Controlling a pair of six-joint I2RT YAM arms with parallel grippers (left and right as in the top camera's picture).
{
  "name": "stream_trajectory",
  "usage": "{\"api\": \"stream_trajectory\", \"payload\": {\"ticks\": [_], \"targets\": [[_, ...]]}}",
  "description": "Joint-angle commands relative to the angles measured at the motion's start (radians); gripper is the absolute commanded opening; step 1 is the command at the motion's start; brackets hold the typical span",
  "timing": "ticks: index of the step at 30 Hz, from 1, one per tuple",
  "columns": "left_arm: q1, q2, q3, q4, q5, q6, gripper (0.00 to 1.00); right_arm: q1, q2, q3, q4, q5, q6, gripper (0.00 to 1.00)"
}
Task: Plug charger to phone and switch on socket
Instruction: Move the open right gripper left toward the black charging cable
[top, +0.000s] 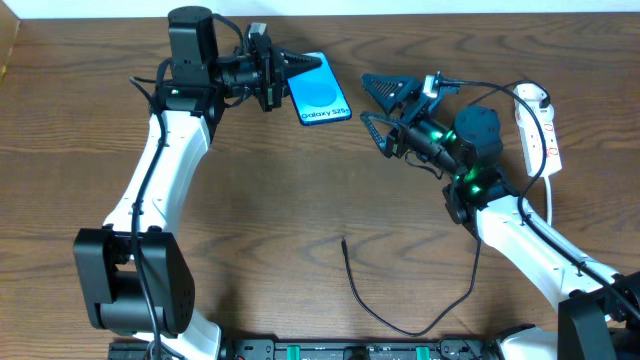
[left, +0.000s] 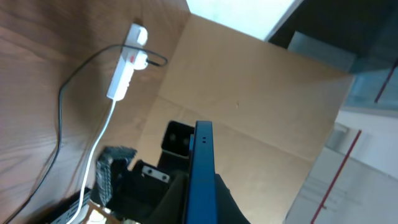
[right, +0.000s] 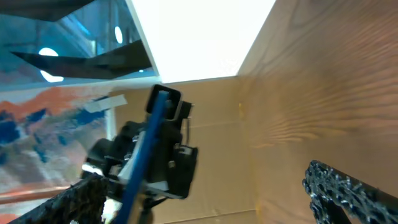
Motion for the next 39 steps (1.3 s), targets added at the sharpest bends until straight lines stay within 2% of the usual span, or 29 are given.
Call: {"api": "stream_trajectory", "payload": {"ticks": [1, 5, 6, 11, 20, 23, 31, 35, 39], "targets": [[0.005, -0.002, 0.004, 0.010, 0.071, 0.026, 0.08, -0.006, -0.011, 0.018, -0.018, 0.006, -0.109, 0.99], [0.005, -0.002, 0.004, 0.010, 0.087, 0.113, 0.08, -0.006, -0.011, 0.018, -0.019, 0.008, -0.246, 0.99], [0.005, -0.002, 0.004, 0.010, 0.091, 0.154, 0.07, -0.006, -0.011, 0.018, -0.020, 0.008, -0.318, 0.99], [0.005, -0.002, 0.004, 0.010, 0.096, 0.204, 0.08, -0.006, -0.011, 0.018, -0.050, 0.009, -0.456, 0.99], [0.005, -0.002, 0.004, 0.009, 0.096, 0.199, 0.07, -0.008, -0.011, 0.018, -0.094, 0.039, -0.459, 0.99], [0.005, -0.002, 0.004, 0.009, 0.096, 0.136, 0.07, -0.009, -0.011, 0.018, -0.105, 0.052, -0.458, 0.99], [0.005, -0.002, 0.004, 0.002, 0.095, 0.058, 0.08, -0.010, -0.011, 0.018, -0.176, 0.069, -0.458, 0.99], [0.005, -0.002, 0.004, 0.002, 0.092, 0.001, 0.08, -0.010, -0.011, 0.018, -0.191, 0.069, -0.458, 0.95], [0.005, -0.002, 0.004, 0.002, 0.085, -0.008, 0.07, -0.010, -0.011, 0.018, -0.234, 0.073, -0.458, 0.95]]}}
